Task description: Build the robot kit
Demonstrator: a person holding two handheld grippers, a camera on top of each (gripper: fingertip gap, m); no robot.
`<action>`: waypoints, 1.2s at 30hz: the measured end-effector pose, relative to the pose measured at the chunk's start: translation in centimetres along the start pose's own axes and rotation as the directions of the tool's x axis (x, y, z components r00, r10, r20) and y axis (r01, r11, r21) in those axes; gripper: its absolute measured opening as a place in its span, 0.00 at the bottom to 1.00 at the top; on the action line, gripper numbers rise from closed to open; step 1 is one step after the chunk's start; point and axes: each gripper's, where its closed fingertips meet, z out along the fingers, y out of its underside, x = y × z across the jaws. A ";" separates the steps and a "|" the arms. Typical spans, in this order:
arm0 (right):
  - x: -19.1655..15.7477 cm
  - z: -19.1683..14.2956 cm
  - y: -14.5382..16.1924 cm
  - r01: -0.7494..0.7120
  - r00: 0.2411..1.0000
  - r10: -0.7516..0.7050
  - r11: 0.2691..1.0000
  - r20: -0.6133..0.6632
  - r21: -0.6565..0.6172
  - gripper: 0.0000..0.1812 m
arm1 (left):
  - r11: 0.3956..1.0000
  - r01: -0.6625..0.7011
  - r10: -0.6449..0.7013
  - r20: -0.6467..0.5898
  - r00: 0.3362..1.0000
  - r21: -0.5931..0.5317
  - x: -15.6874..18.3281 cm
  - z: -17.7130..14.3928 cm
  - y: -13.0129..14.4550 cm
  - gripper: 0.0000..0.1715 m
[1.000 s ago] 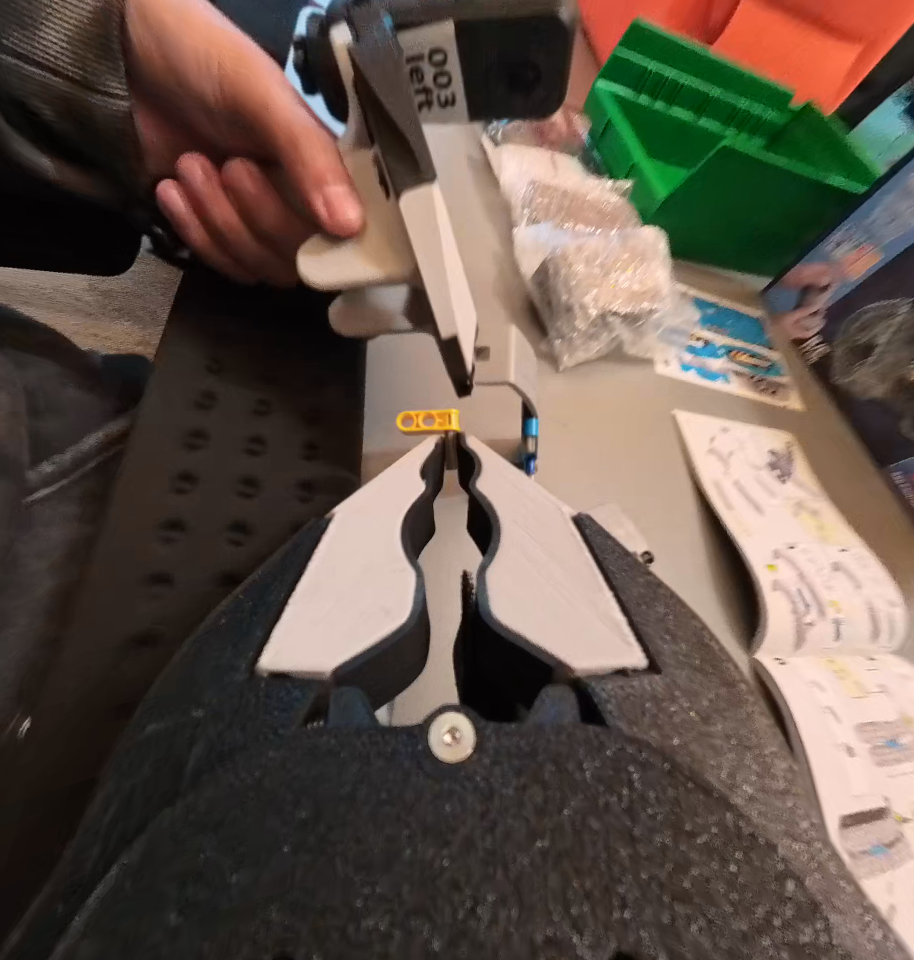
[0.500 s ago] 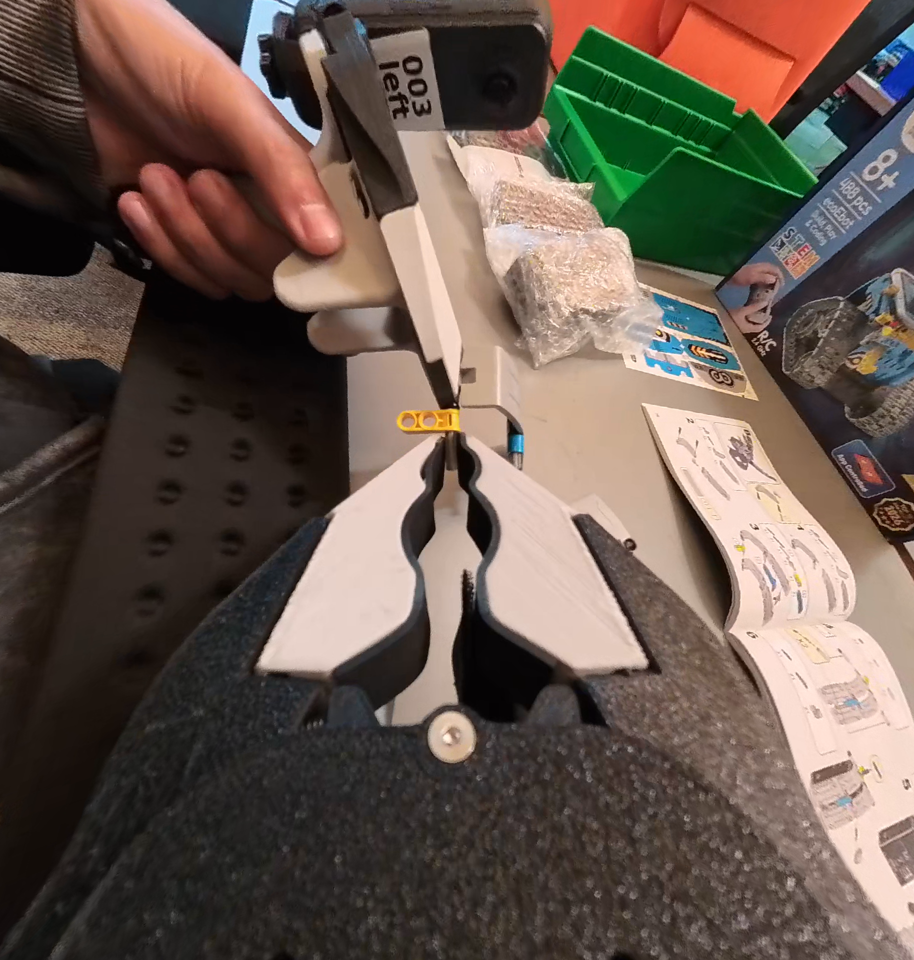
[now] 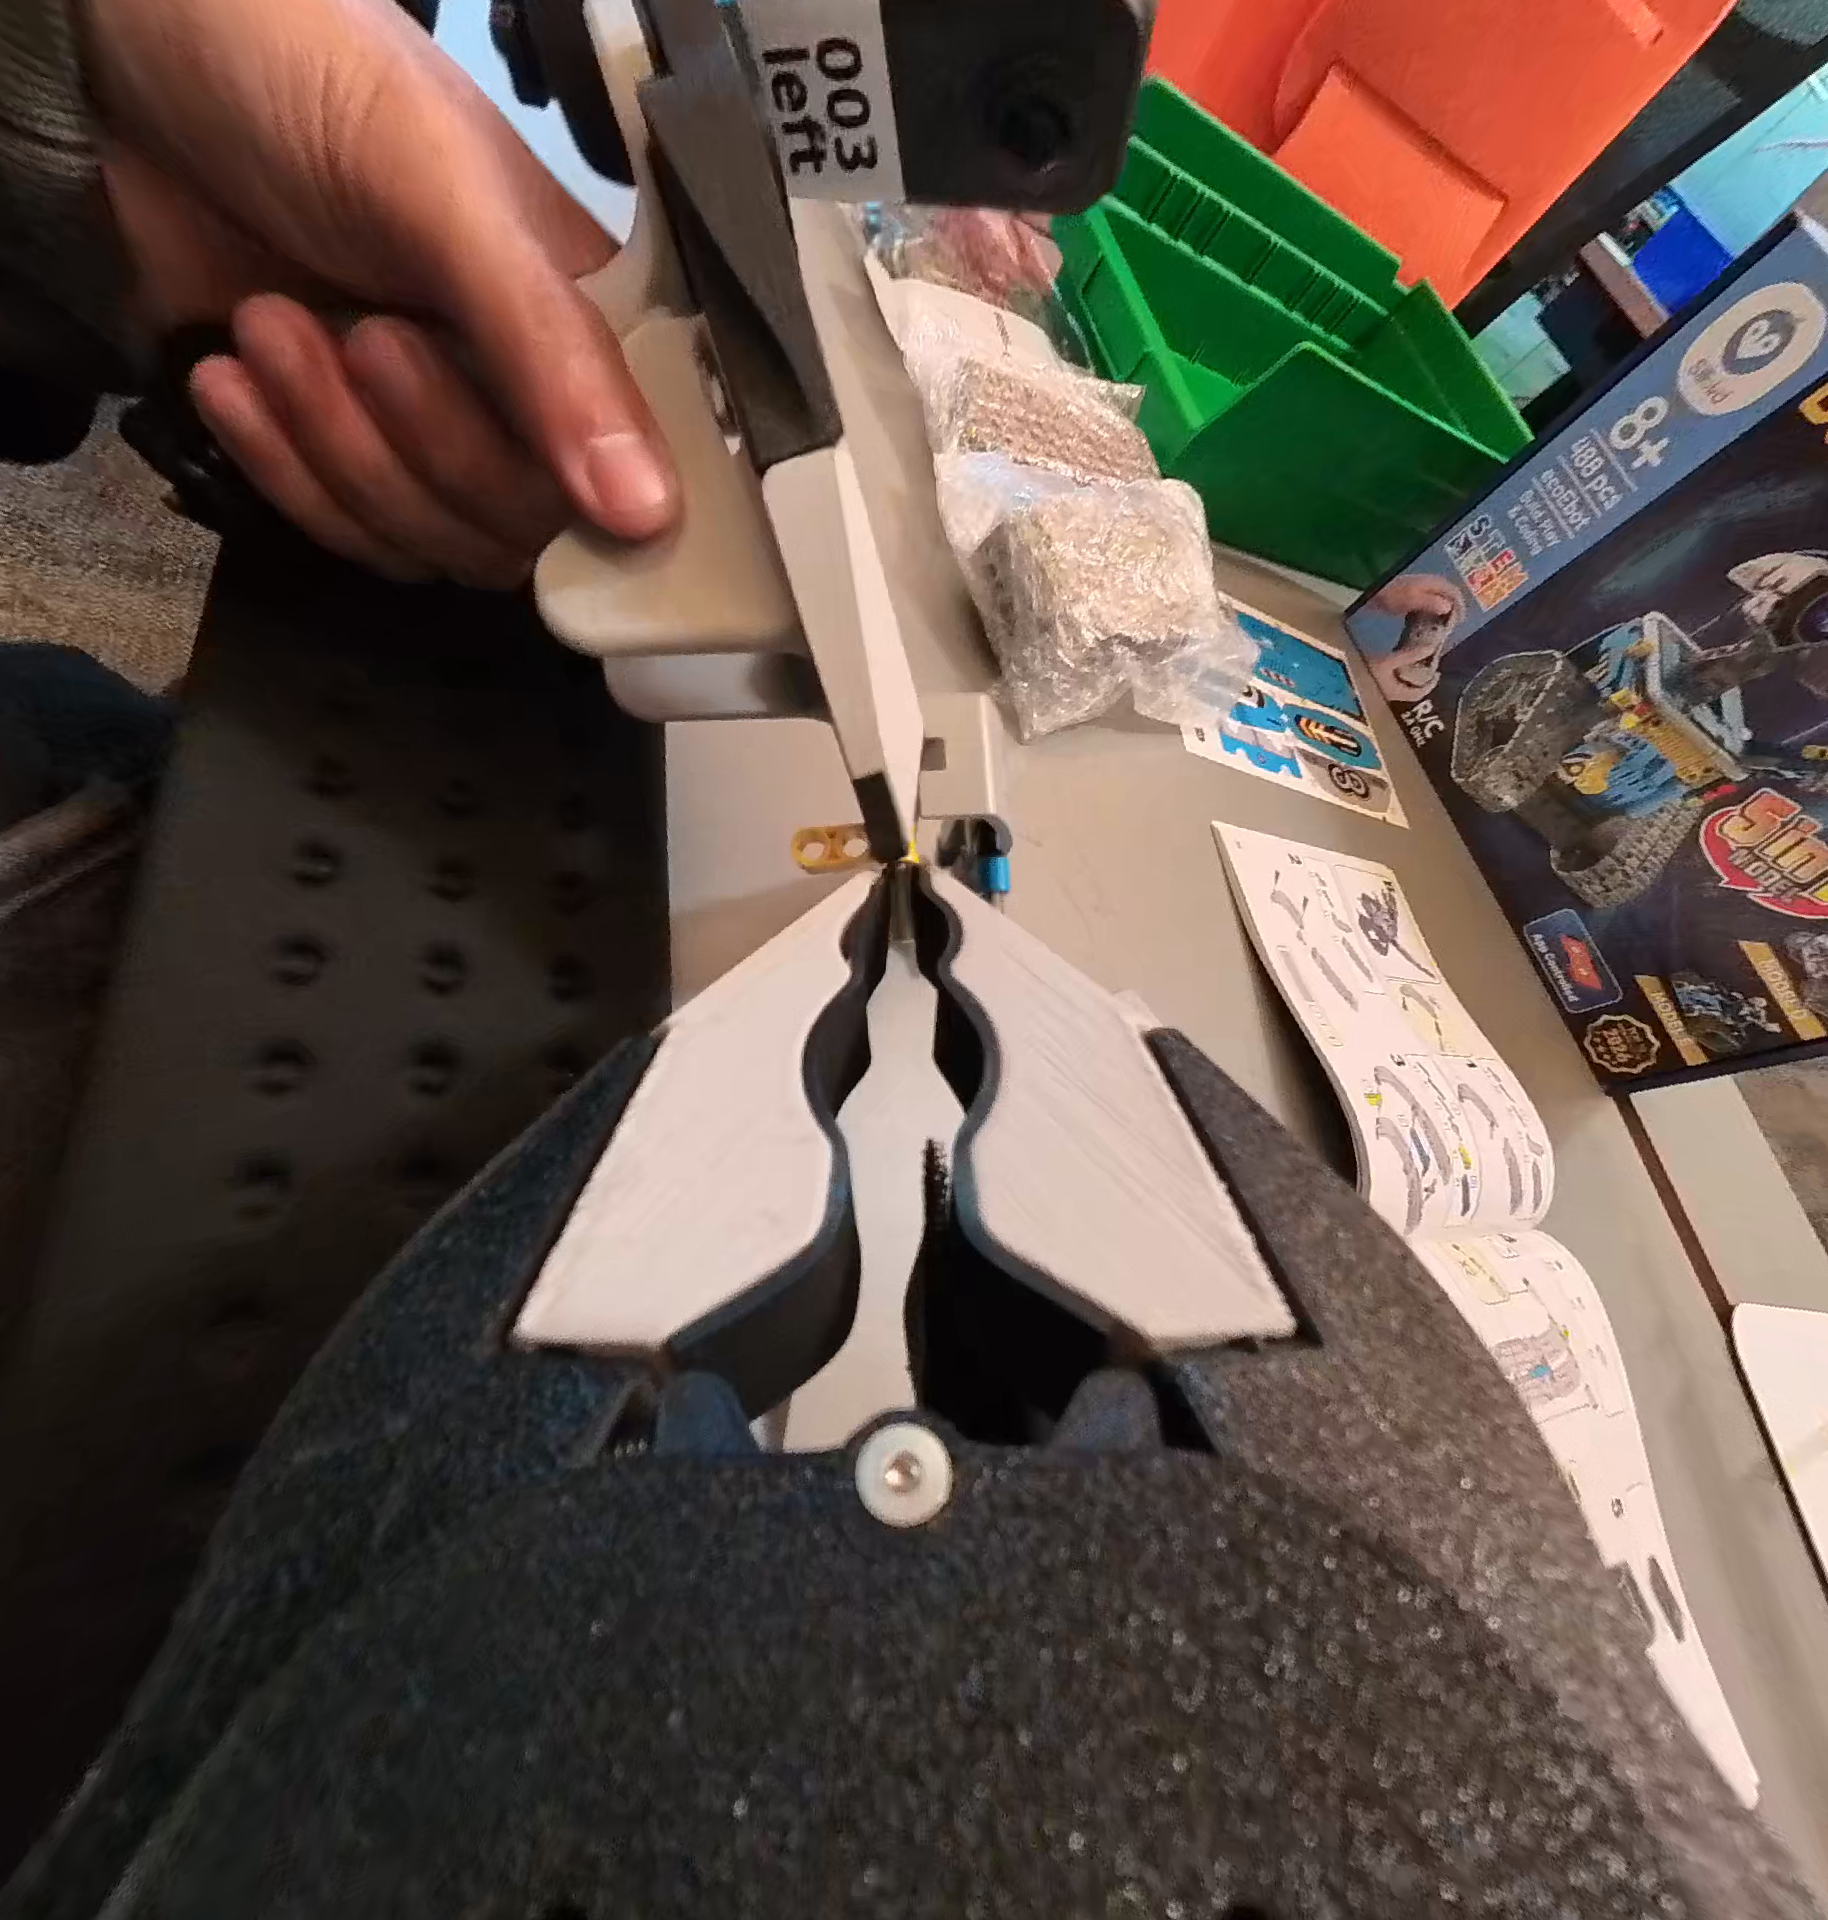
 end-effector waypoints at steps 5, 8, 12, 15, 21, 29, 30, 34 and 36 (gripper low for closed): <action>0.5 -0.3 -0.9 -0.114 0.994 0.114 0.990 0.005 0.081 0.02 | 0.998 -0.024 0.026 -0.043 0.999 0.053 0.8 -0.4 -0.7 0.03; 1.1 -0.7 -0.7 -0.260 0.965 0.254 0.960 0.066 0.100 0.09 | 0.997 -0.026 0.033 -0.089 0.995 0.078 1.5 -0.5 -1.0 0.03; 0.9 -1.8 -1.1 -0.434 0.885 0.387 0.887 0.257 0.158 0.06 | 0.997 -0.015 0.025 -0.139 0.990 0.073 2.1 -0.7 -1.0 0.03; -0.4 -2.1 -1.7 -0.552 0.776 0.453 0.824 0.438 0.127 0.11 | 0.998 -0.007 0.017 -0.156 0.988 0.063 2.3 -0.7 -0.8 0.03; -0.2 -1.5 -1.1 -0.506 0.822 0.438 0.855 0.364 0.113 0.01 | 0.999 0.004 0.003 -0.144 0.990 0.047 1.9 -0.6 -0.5 0.03; -0.1 -1.2 -1.0 -0.594 0.757 0.516 0.800 0.401 0.091 0.01 | 0.999 0.004 0.004 -0.147 0.989 0.054 1.8 -0.7 -0.4 0.03; -0.2 -1.2 -1.1 -0.594 0.755 0.515 0.799 0.407 0.091 0.01 | 0.999 0.009 -0.001 -0.153 0.988 0.050 1.8 -0.7 -0.4 0.03; -0.8 -0.8 -0.8 -0.572 0.768 0.502 0.817 0.397 0.071 0.01 | 1.000 -0.011 0.012 -0.114 0.993 0.008 1.4 -0.1 0.3 0.03; -0.3 -0.5 -0.8 -0.571 0.779 0.508 0.817 0.366 0.081 0.01 | 0.999 -0.018 0.021 -0.093 0.995 0.034 1.2 -0.1 -0.1 0.03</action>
